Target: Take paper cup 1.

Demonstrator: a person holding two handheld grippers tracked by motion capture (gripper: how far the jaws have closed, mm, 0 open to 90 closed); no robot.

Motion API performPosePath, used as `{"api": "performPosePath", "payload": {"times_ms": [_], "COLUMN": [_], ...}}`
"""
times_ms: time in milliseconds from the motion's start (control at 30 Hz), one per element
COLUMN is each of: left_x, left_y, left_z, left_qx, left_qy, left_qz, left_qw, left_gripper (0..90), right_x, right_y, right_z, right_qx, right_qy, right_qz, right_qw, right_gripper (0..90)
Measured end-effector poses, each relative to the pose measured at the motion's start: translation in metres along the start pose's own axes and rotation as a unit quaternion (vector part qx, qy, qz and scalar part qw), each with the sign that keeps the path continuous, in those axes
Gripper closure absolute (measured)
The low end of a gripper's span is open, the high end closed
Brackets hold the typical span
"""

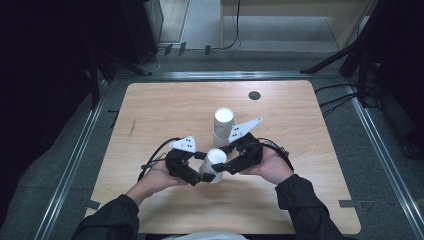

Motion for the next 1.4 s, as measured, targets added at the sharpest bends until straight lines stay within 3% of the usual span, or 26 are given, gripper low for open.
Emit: {"api": "performPosePath", "payload": {"times_ms": [267,400,433,633,700,833,900,1033,1067,1133,1167,1267,1300,1400], "left_x": [0.000,0.000,-0.001,-0.003,0.000,0.006,0.013,0.016,0.017,0.018,0.018,0.019,0.019,0.019], "left_y": [0.000,0.002,0.003,0.004,0.008,0.015,0.022,0.026,0.027,0.027,0.027,0.027,0.027,0.027], "left_z": [0.000,0.000,0.000,0.000,0.001,0.002,0.003,0.005,0.005,0.005,0.007,0.010,0.010,0.016], "left_qx": [-0.002,-0.004,-0.005,0.000,0.002,-0.005,0.002,0.019,0.039,0.048,0.069,0.097,0.097,0.119], "left_qy": [-0.004,-0.013,-0.026,-0.028,-0.026,-0.015,-0.019,-0.019,-0.026,-0.036,-0.047,-0.073,-0.073,-0.100], "left_qz": [0.004,0.006,0.007,0.000,0.001,0.005,0.020,0.022,0.017,0.021,0.018,0.017,0.017,0.017], "left_qw": [1.0000,0.9999,0.9996,0.9996,0.9997,0.9999,0.9996,0.9994,0.9987,0.9980,0.9964,0.9925,0.9925,0.9877], "left_gripper": [16.7,21.8,25.9,29.5,30.0,30.2,30.3,30.3,30.2,30.2,30.2,30.2,30.2,30.2], "right_x": [0.001,0.001,0.001,0.002,0.001,-0.001,-0.002,-0.002,-0.001,0.000,0.001,0.001,0.001,-0.001], "right_y": [0.003,0.004,0.003,0.001,0.003,0.010,0.013,0.016,0.018,0.017,0.017,0.016,0.016,0.014], "right_z": [0.005,0.006,0.005,0.005,0.005,0.002,-0.002,-0.009,-0.013,-0.015,-0.018,-0.021,-0.021,-0.024], "right_qx": [-0.022,-0.026,-0.025,-0.024,-0.031,-0.039,-0.042,-0.038,-0.033,-0.034,-0.033,-0.031,-0.031,-0.028], "right_qy": [-0.006,-0.008,-0.008,-0.004,0.003,0.001,-0.003,-0.005,-0.003,-0.001,-0.001,-0.001,-0.001,0.001], "right_qz": [0.010,0.012,0.010,0.012,-0.002,-0.014,-0.020,-0.032,-0.041,-0.042,-0.043,-0.042,-0.042,-0.039], "right_qw": [0.9997,0.9996,0.9996,0.9996,0.9995,0.9991,0.9989,0.9988,0.9986,0.9986,0.9985,0.9986,0.9986,0.9988], "right_gripper": [36.2,36.2,36.2,35.3,26.7,26.0,25.9,26.2,27.0,27.4,27.7,28.1,28.1,28.7]}}
Point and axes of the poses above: each handheld gripper's, and its own axes: y roughly backward along the jaws, z roughly out of its top, x roughly to its left, the point moved 8 cm from there along -y, roughly forward along the jaws, and after that the axes turned 11 degrees about z, right-handed, at the moved point
